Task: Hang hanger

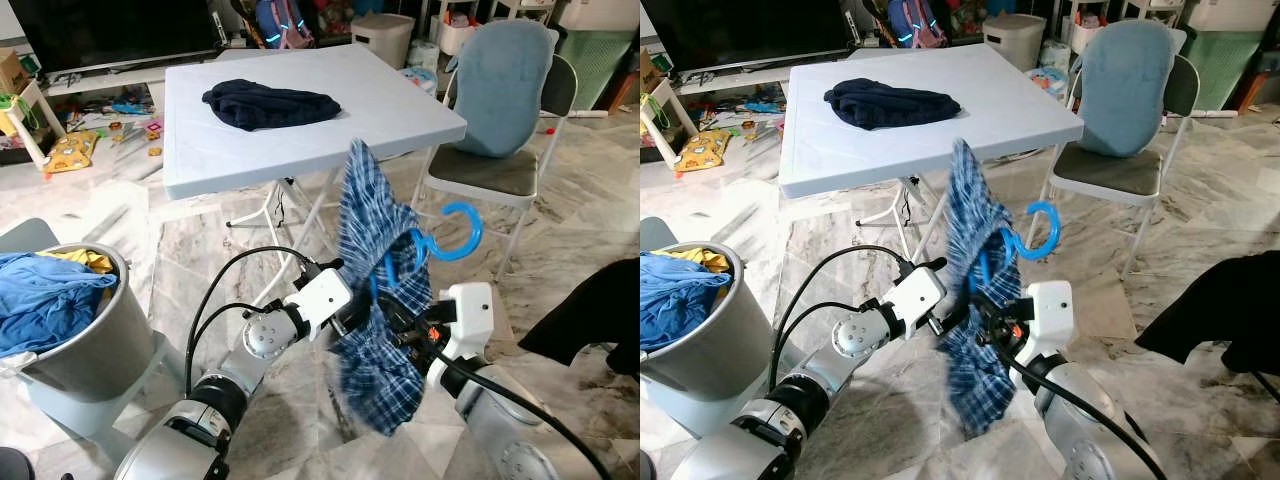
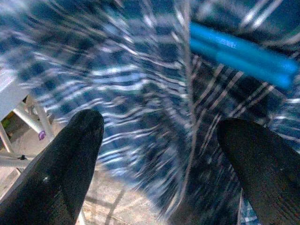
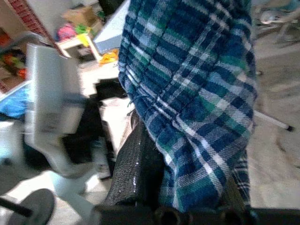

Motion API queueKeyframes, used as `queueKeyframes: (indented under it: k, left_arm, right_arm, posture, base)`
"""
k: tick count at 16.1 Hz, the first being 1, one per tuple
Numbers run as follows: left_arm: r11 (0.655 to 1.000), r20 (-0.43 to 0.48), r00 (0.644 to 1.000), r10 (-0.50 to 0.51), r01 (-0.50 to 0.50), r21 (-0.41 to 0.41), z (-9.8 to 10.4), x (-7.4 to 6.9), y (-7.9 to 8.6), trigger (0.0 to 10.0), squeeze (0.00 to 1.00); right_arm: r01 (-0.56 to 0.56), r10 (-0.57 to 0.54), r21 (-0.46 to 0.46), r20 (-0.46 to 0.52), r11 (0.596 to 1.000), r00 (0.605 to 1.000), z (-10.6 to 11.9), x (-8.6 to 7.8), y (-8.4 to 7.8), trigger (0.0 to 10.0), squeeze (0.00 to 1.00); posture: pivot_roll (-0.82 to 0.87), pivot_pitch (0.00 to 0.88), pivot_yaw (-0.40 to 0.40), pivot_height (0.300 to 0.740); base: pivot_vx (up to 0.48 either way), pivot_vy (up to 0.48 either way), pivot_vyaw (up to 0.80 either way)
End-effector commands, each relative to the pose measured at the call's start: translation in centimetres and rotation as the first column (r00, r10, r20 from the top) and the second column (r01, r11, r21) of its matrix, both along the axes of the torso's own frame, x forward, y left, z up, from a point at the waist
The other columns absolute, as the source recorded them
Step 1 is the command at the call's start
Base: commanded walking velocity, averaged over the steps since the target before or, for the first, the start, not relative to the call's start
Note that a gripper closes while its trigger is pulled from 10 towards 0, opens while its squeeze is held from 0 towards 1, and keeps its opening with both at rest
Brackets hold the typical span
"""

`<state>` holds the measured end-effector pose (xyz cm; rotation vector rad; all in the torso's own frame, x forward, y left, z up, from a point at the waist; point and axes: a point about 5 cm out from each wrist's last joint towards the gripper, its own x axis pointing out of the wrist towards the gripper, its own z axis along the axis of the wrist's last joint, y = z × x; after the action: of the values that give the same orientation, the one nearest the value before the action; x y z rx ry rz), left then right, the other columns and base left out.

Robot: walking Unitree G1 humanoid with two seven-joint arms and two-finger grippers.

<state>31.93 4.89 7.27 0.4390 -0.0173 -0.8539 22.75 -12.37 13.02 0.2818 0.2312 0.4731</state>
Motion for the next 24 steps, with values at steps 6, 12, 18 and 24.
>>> queueKeyframes:
  k: [6, 12, 18, 24]
  left_arm:
    - [1.000, 0.049, 0.999, 0.001, -0.002, 0.016, 0.6, 0.4, -0.3, 1.1, 0.00]
    - [1.000, 0.046, 0.999, 0.001, -0.002, 0.013, 0.5, 0.4, -0.3, 0.0, 0.00]
    - [1.000, 0.033, 0.999, -0.020, 0.020, 0.002, 0.4, 0.2, -0.4, 0.0, 0.00]
    - [1.000, 0.033, 0.999, -0.021, 0.021, -0.009, 0.5, 0.2, -0.6, 0.0, 0.00]
  right_arm:
    - [-0.222, 0.222, 0.039, 0.007, 0.974, 0.975, 1.8, -2.9, 0.5, 10.0, 0.00]
    - [-0.245, 0.243, -0.057, -0.038, 0.968, 0.969, 1.4, -3.5, -0.8, 10.0, 0.00]
    - [-0.195, 0.186, -0.152, -0.071, 0.969, 0.980, 0.3, -2.8, -1.4, 10.0, 0.00]
    - [-0.187, 0.173, -0.196, -0.088, 0.963, 0.981, -0.4, -2.7, -1.6, 10.0, 0.00]
  posture:
    - [-0.01, 0.000, 0.007, 0.740]
    - [-0.02, 0.000, 0.008, 0.740]
    - [-0.02, 0.000, 0.004, 0.740]
    - [-0.02, 0.000, 0.005, 0.740]
  base:
    - [0.000, 0.000, 0.00]
    - [0.000, 0.000, 0.00]
    - [0.000, 0.000, 0.00]
    - [0.000, 0.000, 0.00]
